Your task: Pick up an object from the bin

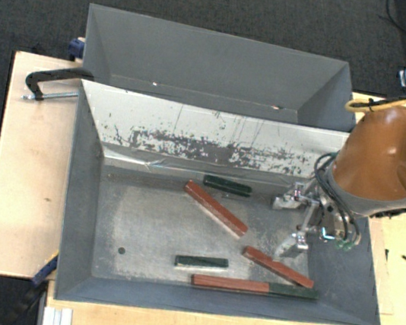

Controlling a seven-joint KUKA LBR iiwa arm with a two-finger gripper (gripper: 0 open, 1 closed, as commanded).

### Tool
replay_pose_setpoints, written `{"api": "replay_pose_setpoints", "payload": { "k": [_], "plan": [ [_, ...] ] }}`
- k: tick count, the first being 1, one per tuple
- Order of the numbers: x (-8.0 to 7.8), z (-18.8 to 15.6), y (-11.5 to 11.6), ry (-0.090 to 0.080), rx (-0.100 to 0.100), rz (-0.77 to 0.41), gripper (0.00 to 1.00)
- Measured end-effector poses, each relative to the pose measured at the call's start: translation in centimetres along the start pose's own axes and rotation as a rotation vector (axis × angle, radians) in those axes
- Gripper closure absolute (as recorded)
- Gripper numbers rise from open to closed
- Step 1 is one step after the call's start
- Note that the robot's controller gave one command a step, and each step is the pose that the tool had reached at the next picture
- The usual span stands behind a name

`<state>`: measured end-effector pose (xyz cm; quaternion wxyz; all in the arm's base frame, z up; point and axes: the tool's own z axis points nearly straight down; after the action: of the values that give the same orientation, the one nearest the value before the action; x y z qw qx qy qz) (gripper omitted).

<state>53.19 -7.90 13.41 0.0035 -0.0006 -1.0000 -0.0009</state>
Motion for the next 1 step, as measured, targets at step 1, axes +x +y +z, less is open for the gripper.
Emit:
{"api": "replay_pose_setpoints", "payload": {
  "k": [1],
  "plan": [
    [-0.20,-0.43,0.02,-0.008,0.001,-0.001,0.00]
  ]
}}
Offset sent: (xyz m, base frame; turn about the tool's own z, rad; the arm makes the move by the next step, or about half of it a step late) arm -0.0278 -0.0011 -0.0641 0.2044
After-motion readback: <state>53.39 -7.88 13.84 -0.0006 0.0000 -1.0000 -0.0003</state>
